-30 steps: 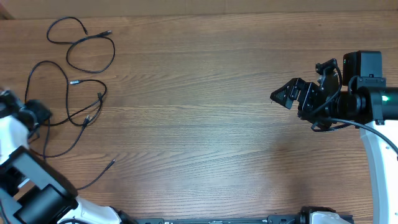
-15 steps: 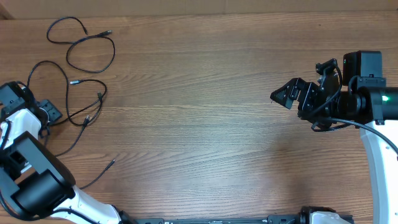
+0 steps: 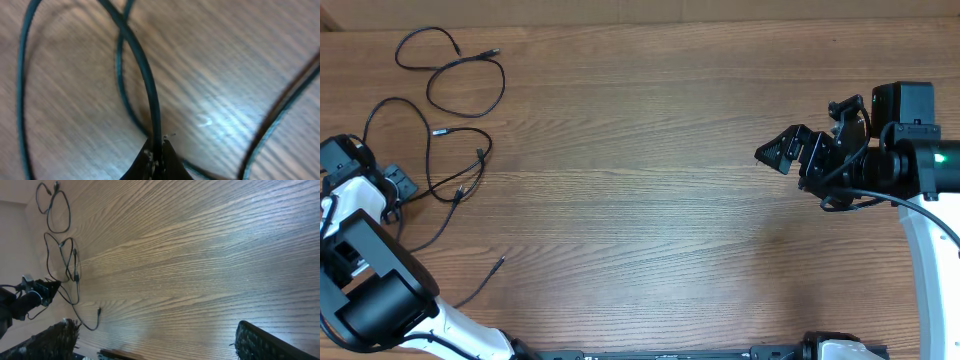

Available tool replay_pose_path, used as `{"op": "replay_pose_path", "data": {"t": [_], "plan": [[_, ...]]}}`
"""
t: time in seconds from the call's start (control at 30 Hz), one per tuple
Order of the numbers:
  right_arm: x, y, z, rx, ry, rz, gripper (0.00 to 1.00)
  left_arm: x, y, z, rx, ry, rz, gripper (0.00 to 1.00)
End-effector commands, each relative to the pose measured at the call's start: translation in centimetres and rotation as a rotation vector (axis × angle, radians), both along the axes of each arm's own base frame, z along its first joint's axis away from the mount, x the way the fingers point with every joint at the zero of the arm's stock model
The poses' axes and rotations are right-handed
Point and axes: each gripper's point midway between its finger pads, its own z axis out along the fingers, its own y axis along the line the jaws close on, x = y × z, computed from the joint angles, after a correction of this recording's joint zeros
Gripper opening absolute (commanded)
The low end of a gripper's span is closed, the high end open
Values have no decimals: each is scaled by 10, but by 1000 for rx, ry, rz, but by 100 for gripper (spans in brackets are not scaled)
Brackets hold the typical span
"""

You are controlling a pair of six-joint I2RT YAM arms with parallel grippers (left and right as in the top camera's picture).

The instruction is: Untangle cables

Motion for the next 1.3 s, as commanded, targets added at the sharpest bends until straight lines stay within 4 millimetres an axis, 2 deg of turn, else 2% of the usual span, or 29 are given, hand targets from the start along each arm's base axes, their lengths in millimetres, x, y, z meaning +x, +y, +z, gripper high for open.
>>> {"op": "replay_pose_path", "data": {"t": [0.0,0.63,0.9,1.1,1.27], "plan": [[2,-1,3,-3,-9,-3,100,-21,17,0,40,49,109,4],[1,-1,3,-3,-2,-3,100,-107,71,15,39,112,507,4],[2,-1,3,-4,-7,-2,100,-154,91,46,190,253,710,4],[2,-2,2,-13,-8,-3,100,-157,91,54,189,265,728,4],[1,-2,1,-15,-3,-3,100,-179,99,69,316,362,780,4]]}}
